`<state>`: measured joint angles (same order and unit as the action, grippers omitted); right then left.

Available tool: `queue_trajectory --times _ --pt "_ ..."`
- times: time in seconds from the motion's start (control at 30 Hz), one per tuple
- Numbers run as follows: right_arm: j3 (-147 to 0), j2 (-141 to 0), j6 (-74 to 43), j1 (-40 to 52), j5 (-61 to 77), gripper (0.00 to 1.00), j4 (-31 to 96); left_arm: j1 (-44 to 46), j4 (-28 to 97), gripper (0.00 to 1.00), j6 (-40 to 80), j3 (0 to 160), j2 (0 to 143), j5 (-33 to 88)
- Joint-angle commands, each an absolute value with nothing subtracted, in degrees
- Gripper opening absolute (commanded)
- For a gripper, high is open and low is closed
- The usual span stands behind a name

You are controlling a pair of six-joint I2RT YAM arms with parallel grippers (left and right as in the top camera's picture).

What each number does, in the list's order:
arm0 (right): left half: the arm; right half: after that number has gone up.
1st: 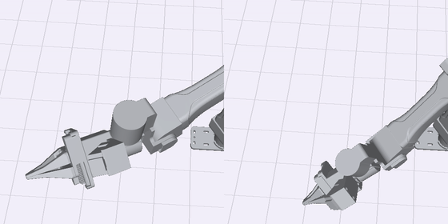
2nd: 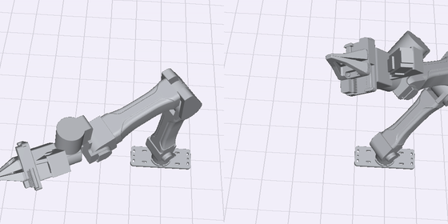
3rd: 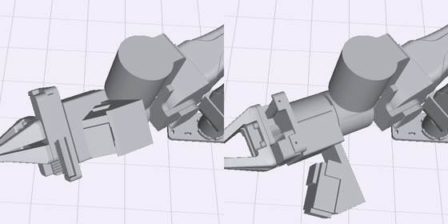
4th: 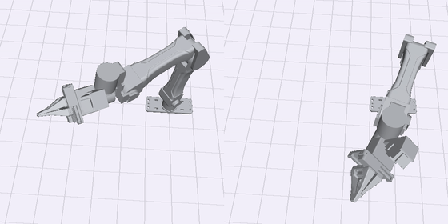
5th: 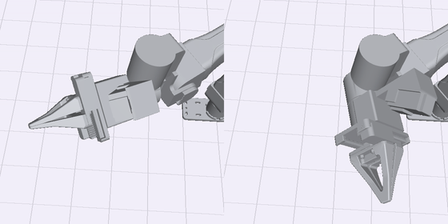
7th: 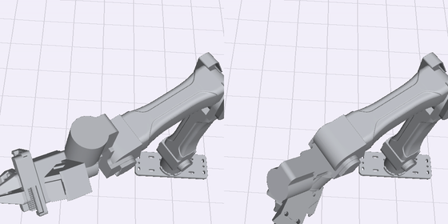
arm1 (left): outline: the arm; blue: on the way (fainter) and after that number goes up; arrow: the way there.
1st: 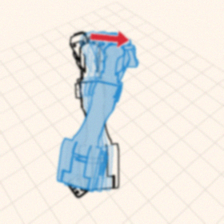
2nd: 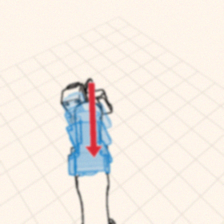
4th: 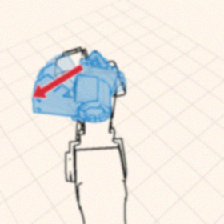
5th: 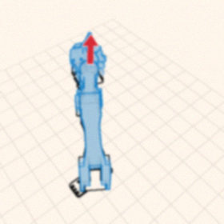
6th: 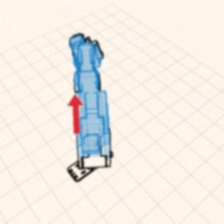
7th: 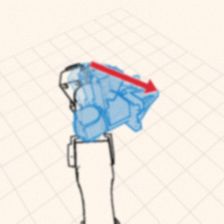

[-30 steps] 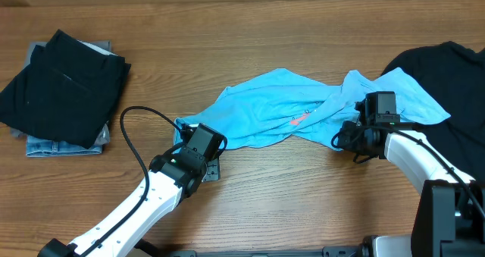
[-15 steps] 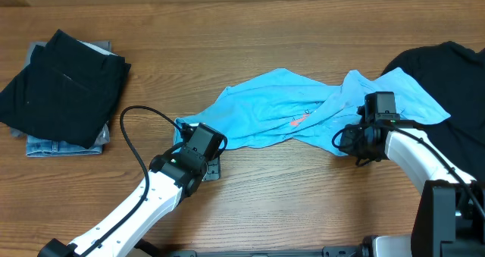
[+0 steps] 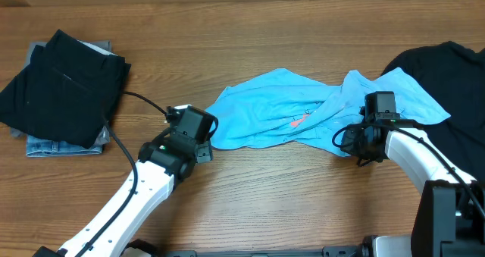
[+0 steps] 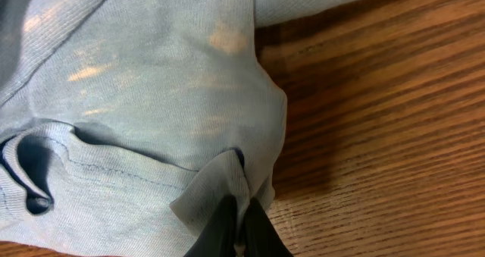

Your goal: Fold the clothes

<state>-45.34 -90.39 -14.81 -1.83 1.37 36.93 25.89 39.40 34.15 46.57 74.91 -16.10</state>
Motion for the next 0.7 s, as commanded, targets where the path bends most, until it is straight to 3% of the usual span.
queue_trajectory --times 0.0,0.23,0.43,0.67 --pt "-46.9 -90.3 -15.2 -1.7 0.5 0.04 36.8 22.3 39.4 0.66 33.2 47.4 75.7 -17.5" --pt "-46.9 -90.3 -15.2 -1.7 0.6 0.04 36.8 19.4 41.0 0.59 42.1 47.4 78.2 -12.4" --pt "-46.9 -90.3 -15.2 -1.7 0.7 0.04 36.8 16.1 38.2 0.50 41.8 47.4 81.4 -7.4" --pt "-46.9 -90.3 -15.2 -1.7 0.7 0.05 36.8 12.4 37.9 0.54 41.8 47.4 85.4 -2.6"
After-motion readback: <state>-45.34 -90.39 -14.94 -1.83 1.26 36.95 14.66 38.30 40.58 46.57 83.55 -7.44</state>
